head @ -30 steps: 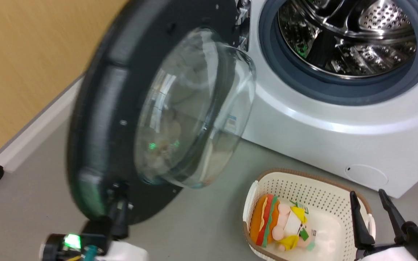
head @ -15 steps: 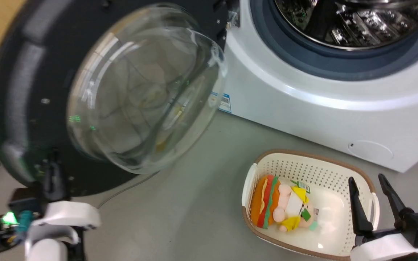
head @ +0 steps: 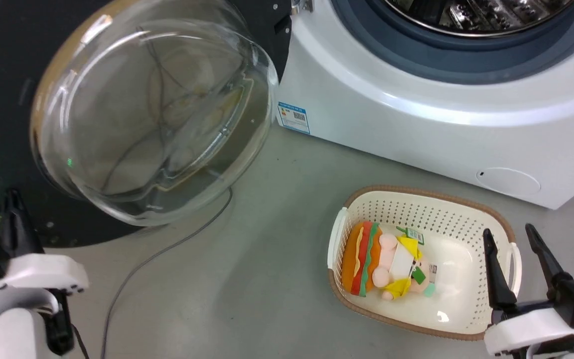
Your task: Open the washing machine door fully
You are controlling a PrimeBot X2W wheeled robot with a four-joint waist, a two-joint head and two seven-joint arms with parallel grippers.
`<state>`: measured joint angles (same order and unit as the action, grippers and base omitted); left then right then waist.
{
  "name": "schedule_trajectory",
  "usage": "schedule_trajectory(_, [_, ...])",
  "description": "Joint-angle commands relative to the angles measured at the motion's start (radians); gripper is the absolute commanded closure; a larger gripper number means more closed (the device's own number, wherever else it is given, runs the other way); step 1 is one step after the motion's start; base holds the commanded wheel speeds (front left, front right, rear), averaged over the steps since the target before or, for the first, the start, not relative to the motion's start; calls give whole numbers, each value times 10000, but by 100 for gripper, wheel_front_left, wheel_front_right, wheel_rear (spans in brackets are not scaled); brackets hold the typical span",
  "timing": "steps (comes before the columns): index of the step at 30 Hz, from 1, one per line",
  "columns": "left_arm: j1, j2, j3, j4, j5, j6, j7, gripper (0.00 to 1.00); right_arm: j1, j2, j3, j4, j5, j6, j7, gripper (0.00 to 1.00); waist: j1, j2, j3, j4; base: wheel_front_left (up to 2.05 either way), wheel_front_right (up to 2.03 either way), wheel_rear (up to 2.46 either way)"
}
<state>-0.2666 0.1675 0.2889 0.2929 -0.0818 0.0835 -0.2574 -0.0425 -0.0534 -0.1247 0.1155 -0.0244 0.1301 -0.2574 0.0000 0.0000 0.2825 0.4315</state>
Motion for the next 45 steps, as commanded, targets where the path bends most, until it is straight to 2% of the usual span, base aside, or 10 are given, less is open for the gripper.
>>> schedule_trajectory(1, [-293, 142, 136, 136, 54, -46, -44, 100, -182, 32, -4, -53, -38, 6, -44, 0, 0, 0, 71, -39, 0, 0, 0])
schedule_trajectory(17, [-1729, 1135, 892, 1868, 167, -353, -44, 100, -410, 32, -57, -83, -210, 6, -44, 0, 0, 0, 462, -420, 0, 0, 0])
schedule_trajectory(25, [-2204, 1435, 1188, 2548, 140, -430, -44, 100, -492, 32, -87, -57, -222, 6, -44, 0, 0, 0, 464, -517, 0, 0, 0])
schedule_trajectory(34, [-1839, 1223, 1268, 2282, 246, -574, -44, 100, -308, 32, -120, 84, 69, 6, -44, 0, 0, 0, -114, -506, 0, 0, 0])
schedule_trajectory(45, [-472, 618, 1033, 634, 589, -716, -44, 100, 173, 32, -82, 167, 621, 6, -44, 0, 0, 0, -1413, -644, 0, 0, 0])
